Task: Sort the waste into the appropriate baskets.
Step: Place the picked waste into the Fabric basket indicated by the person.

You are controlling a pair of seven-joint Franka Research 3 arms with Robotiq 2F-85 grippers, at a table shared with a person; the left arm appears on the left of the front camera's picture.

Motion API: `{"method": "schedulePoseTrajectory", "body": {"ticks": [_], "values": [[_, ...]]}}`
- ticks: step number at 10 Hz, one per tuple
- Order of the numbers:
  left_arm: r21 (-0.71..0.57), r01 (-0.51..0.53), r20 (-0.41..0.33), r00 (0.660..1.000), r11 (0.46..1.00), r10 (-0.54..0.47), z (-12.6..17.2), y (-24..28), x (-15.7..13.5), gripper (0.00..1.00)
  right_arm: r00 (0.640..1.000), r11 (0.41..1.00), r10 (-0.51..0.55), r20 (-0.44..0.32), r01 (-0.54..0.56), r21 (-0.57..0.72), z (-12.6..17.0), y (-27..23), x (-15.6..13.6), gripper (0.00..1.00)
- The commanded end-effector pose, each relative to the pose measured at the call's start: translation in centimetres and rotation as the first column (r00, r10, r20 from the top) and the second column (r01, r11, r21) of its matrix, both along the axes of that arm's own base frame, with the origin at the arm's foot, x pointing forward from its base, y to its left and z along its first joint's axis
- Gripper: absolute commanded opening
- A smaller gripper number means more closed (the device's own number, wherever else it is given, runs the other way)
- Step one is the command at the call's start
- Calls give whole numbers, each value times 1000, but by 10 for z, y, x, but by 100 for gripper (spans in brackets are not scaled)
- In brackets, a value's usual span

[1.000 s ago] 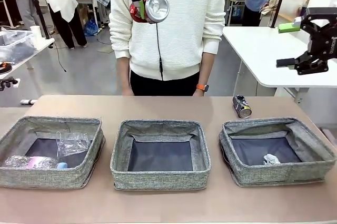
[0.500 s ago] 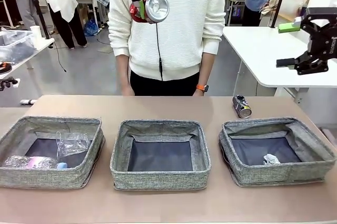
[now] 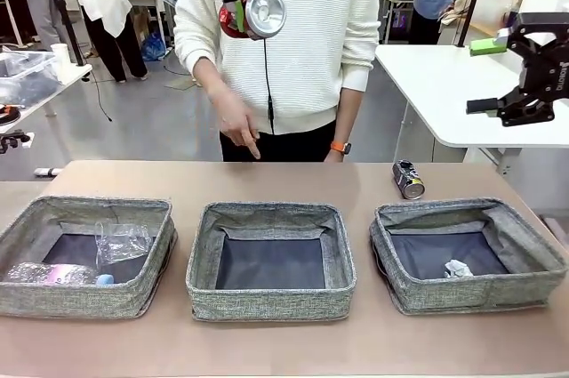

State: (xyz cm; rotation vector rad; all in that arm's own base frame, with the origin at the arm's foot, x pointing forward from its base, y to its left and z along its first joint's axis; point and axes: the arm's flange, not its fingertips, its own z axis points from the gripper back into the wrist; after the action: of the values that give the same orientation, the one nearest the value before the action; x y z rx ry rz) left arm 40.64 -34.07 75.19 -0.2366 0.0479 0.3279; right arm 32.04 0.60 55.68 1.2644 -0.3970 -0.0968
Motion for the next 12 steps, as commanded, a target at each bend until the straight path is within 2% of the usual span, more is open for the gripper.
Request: {"method": "schedulePoseTrajectory", "body": {"ticks": [1,12], "values": [[-1,-1,8,1000,1000,1,4,1,-3,33,1000,1000,-4,-17,4,5,3,1,0,100],[0,0,0,1000,1000,0,0,0,0,33,1000,1000,-4,-17,4,5,3,1,0,100]]}}
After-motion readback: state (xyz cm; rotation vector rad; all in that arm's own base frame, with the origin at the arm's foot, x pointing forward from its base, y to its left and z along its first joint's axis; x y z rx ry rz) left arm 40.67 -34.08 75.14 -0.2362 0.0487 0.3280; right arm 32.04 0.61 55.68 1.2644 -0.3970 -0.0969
